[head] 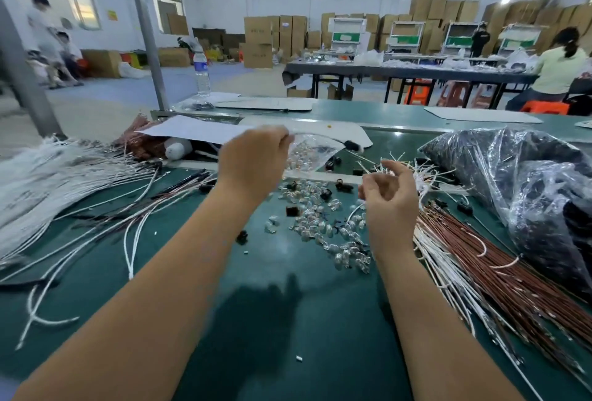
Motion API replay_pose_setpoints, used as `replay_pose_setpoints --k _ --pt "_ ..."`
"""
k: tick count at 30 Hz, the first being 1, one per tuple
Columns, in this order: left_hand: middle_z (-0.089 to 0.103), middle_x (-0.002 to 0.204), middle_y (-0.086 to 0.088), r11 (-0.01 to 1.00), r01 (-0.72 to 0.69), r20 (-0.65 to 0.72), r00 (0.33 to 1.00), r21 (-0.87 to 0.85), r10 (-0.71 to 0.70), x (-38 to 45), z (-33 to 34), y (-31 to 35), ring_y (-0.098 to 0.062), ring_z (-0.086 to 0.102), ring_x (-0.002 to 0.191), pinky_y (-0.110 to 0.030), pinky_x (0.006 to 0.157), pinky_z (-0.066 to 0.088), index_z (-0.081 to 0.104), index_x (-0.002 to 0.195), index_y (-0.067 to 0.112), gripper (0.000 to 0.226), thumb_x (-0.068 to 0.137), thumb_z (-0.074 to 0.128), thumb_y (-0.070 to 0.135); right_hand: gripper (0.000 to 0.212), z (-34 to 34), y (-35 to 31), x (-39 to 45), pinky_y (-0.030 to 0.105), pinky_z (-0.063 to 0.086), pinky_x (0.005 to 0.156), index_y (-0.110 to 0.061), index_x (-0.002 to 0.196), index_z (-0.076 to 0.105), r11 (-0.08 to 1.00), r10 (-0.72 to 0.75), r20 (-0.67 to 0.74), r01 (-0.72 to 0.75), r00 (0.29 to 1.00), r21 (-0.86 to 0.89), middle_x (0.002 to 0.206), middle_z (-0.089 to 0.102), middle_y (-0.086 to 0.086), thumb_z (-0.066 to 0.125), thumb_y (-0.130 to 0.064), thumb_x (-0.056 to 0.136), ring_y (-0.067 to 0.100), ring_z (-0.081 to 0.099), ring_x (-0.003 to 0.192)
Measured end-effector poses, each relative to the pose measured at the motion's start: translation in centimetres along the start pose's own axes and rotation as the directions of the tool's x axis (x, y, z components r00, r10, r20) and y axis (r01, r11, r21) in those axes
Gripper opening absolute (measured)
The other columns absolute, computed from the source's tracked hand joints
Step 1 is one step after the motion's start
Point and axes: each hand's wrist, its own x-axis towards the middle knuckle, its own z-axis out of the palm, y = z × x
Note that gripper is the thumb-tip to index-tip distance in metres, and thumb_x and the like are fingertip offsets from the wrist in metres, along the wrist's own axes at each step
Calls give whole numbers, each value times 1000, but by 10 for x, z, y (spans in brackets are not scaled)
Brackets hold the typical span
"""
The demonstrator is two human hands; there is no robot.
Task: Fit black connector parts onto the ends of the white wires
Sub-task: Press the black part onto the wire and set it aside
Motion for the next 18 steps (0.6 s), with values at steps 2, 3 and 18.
replay_pose_setpoints --k 2,3,18 --pt "67 79 -8 998 47 -186 982 49 -38 11 -23 -28 -31 60 68 -29 55 42 68 89 11 29 100 47 29 32 8 2 -6 14 49 60 -21 117 51 981 -90 161 116 983 -154 88 60 -3 60 -4 92 -2 58 72" --pt "68 82 -11 993 77 -255 966 93 -51 15 -33 -43 -34 62 71 -33 58 44 69 91 10 29 99 48 28 33 13 3 -9 15 48 60 -19 119 53 954 -132 243 190 961 -231 88 59 -4 59 -3 91 -1 57 71" --pt "47 139 -3 869 227 430 797 440 -425 -43 21 -100 -24 29 132 -50 106 21 54 127 28 39 90 41 25 41 74 12 -53 35 22 105 -29 135 49 374 28 837 771 547 -516 130 55 -7 41 -42 97 19 39 125"
